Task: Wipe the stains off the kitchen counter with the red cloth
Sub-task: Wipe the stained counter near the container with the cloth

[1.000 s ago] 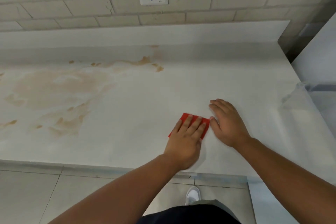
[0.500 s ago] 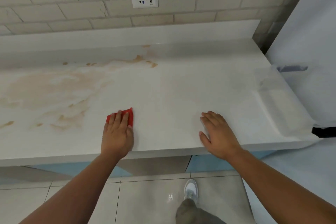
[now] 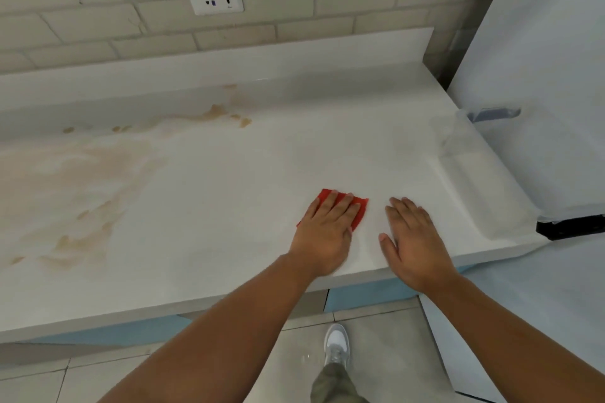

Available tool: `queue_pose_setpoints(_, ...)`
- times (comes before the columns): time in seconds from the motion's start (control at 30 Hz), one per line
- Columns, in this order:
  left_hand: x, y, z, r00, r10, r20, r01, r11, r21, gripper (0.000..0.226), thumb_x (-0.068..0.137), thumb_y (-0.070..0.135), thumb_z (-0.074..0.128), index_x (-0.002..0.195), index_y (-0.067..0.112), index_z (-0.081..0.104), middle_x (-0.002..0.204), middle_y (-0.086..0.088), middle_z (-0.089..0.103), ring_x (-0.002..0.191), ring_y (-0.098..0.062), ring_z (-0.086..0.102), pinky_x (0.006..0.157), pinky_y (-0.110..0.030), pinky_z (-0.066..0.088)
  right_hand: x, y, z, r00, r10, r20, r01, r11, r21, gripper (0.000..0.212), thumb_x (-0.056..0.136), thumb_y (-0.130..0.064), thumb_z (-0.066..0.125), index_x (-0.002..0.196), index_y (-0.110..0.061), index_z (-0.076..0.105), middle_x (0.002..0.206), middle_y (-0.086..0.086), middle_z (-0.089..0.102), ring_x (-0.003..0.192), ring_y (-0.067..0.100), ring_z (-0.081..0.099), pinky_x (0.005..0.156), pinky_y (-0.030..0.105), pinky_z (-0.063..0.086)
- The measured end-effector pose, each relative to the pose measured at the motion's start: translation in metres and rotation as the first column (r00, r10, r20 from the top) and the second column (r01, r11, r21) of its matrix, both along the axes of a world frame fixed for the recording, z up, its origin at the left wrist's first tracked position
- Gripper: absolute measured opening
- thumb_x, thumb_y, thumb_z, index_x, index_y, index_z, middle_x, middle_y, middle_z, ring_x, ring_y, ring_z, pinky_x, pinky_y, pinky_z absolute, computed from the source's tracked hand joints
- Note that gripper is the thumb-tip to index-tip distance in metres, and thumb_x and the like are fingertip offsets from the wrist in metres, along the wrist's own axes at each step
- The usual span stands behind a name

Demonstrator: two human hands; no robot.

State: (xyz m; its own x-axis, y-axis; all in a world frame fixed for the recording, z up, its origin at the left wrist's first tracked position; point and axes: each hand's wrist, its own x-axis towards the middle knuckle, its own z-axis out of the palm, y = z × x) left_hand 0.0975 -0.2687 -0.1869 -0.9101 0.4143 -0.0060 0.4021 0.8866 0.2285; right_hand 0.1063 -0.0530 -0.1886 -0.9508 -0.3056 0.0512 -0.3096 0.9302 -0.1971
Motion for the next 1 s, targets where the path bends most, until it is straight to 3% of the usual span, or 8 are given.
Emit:
queue_pose_setpoints(0.13, -0.069, -0.024, 0.002, 0.999, -0.024, 0.025, 0.024, 1.000, 0.001, 0.056, 0.102, 0.034, 0.024, 0.157, 0.025, 0.018, 0.164, 0.005, 0.012, 0.151, -0.016, 0.001, 0.123, -0.035, -0.002, -0.037, -0.012, 0.007, 0.998, 0.064, 0.011, -0.064, 0.998, 0.003, 0.066, 0.096, -0.047, 0.026, 0.146, -0.005, 0.038, 0.156, 0.012, 0.032, 0.146, 0.027, 0.023, 0.119, 0.047, 0.019)
queue_pose_setpoints(0.67, -0.201, -0.101, -0.004, 0.946, 0.324, 0.022, -0.325, 0.945, 0.036, 0.056, 0.101, 0.036, 0.020, 0.157, 0.028, 0.015, 0.164, 0.006, 0.010, 0.152, -0.015, 0.000, 0.123, -0.039, 0.002, -0.218, -0.128, 0.013, 0.968, 0.250, 0.017, -0.248, 0.966, -0.068, 0.069, 0.093, -0.047, 0.023, 0.144, -0.004, 0.041, 0.152, 0.013, 0.038, 0.144, 0.029, 0.028, 0.119, 0.045, 0.020)
queue_pose_setpoints(1.0, -0.231, -0.219, -0.009, 0.761, 0.649, -0.017, -0.648, 0.761, 0.041, 0.057, 0.100, 0.032, 0.021, 0.156, 0.023, 0.020, 0.164, 0.003, 0.015, 0.151, -0.018, 0.005, 0.123, -0.039, 0.004, -0.269, -0.205, 0.002, 0.945, 0.328, 0.004, -0.326, 0.941, -0.092, 0.062, 0.093, -0.043, 0.030, 0.138, -0.003, 0.047, 0.148, 0.013, 0.043, 0.142, 0.030, 0.031, 0.118, 0.047, 0.023)
